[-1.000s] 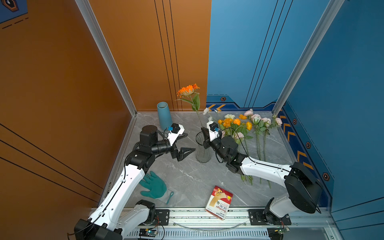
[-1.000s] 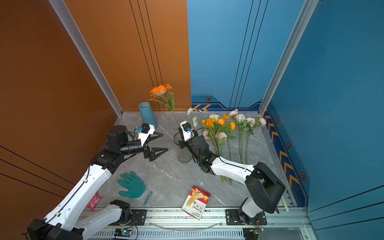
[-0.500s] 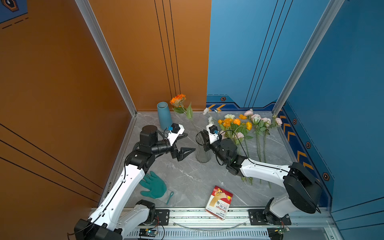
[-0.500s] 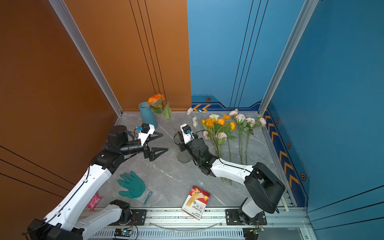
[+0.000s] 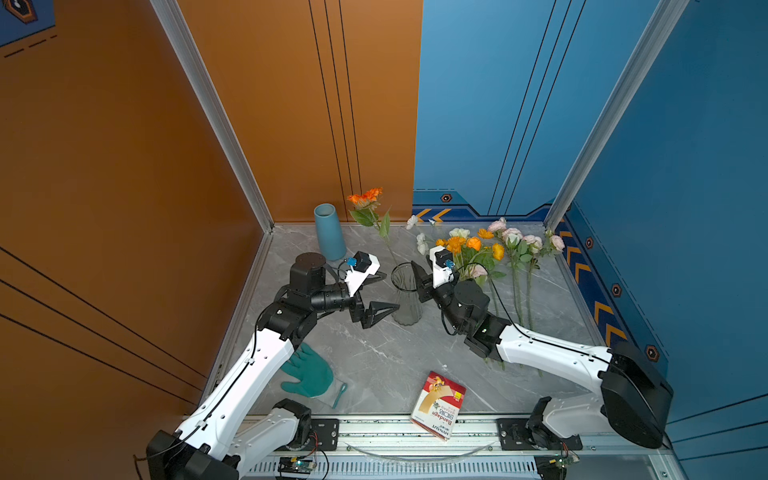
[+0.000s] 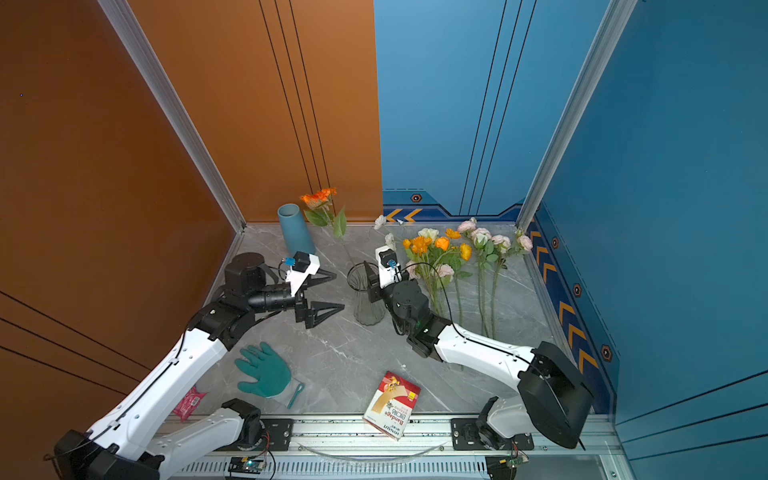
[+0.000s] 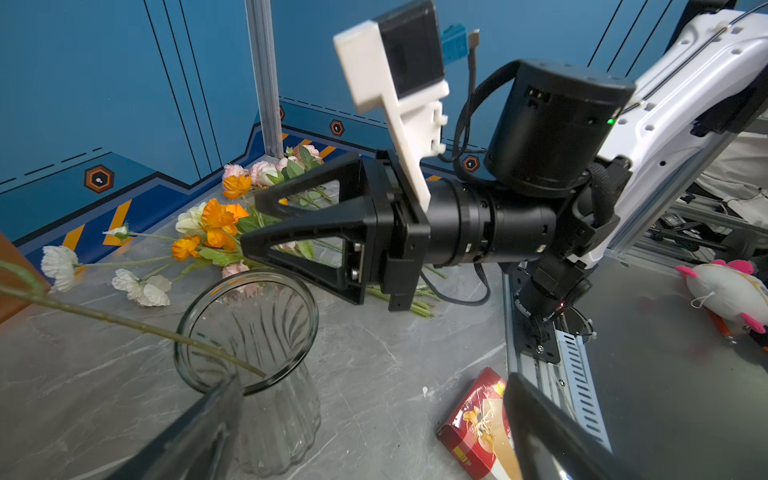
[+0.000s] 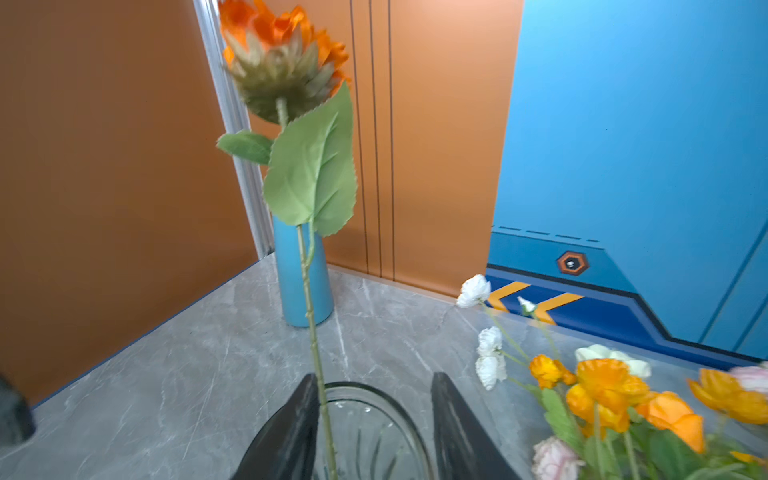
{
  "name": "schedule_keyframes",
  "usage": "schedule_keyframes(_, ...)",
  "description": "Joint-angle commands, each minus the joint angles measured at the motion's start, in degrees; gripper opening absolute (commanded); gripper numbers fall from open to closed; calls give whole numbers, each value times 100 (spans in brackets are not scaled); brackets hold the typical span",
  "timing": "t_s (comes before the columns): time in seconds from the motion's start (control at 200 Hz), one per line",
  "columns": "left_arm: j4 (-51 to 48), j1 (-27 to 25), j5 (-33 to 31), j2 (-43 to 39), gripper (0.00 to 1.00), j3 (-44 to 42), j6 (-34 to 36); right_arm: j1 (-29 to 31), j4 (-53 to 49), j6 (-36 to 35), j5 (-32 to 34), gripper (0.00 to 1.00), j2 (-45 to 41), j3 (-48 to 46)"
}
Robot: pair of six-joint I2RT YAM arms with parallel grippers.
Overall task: Arrange the flowers into the vase
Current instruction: 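Move the right gripper back to the flowers and grasp a stem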
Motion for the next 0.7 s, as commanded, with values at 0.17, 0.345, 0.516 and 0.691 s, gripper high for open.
schedule_keyframes(0.17,421,-1353,-1781,-57,98,-392,232,-1332,-3597,1571,392,52,-970,232)
schedule_keyframes(0.345,446,-1575,-1555,116,98,-403,260,-2547,-4394,2224,-1048,50,-861,-87)
schedule_keyframes(0.516,448,-1563,-1435,168,98,-396,239,-2805,-4751,2192,-1668,38,-120,8)
schedule_keyframes(0.691,448,-1562,-1427,163,98,-396,254,-2771,-5241,2205,-1675,31,836,400)
